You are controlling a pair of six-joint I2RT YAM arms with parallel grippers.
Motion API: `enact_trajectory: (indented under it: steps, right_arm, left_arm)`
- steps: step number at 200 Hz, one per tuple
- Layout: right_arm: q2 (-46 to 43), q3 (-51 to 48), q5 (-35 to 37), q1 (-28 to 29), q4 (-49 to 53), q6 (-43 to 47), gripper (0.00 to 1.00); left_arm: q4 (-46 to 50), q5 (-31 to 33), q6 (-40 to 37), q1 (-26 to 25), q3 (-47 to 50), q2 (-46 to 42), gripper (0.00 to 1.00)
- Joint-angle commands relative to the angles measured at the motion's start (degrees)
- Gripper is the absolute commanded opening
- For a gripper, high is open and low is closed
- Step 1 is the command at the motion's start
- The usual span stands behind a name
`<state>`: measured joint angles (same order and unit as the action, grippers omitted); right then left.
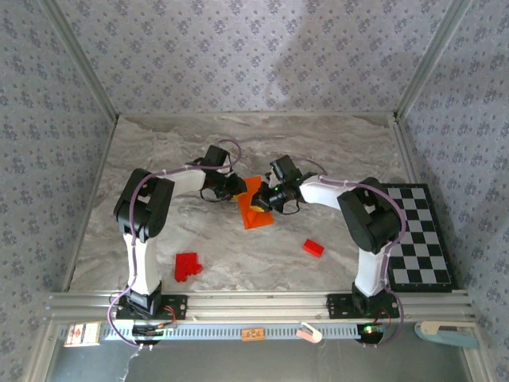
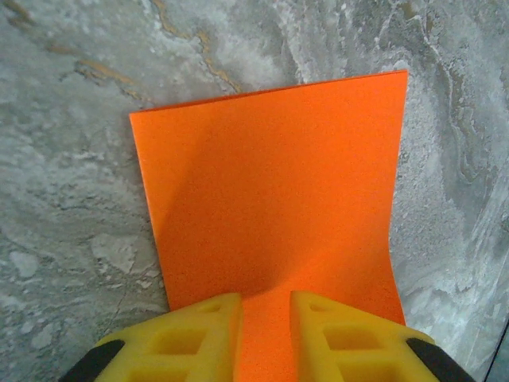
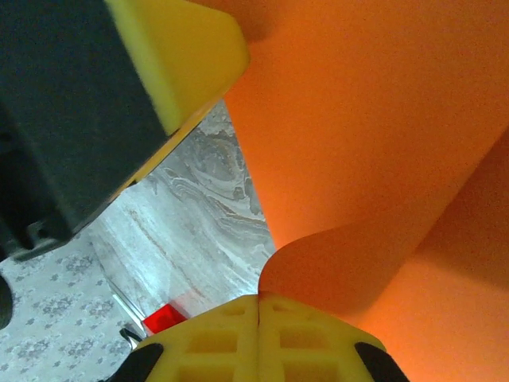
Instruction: Fold a paper plane with a square sheet of paper (pick it up from the middle)
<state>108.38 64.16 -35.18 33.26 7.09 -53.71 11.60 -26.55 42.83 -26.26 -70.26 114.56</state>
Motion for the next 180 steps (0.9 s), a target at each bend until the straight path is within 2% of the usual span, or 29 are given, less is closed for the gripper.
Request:
enact_trajectory:
  steps: [1,180]
  right_arm:
    - [1.77,2.4,1.32,0.74,0.29,1.1,0.0]
    - [6.23,3.6,4.86,1.98,-4.26,-2.89,0.0]
  left_arm:
    - [3.21,0.18,-1.02,-0.18,-0.27,1.98,0.24]
    - [3.41,0.35,-0.3,-0.15,0.03,2.37,0.23]
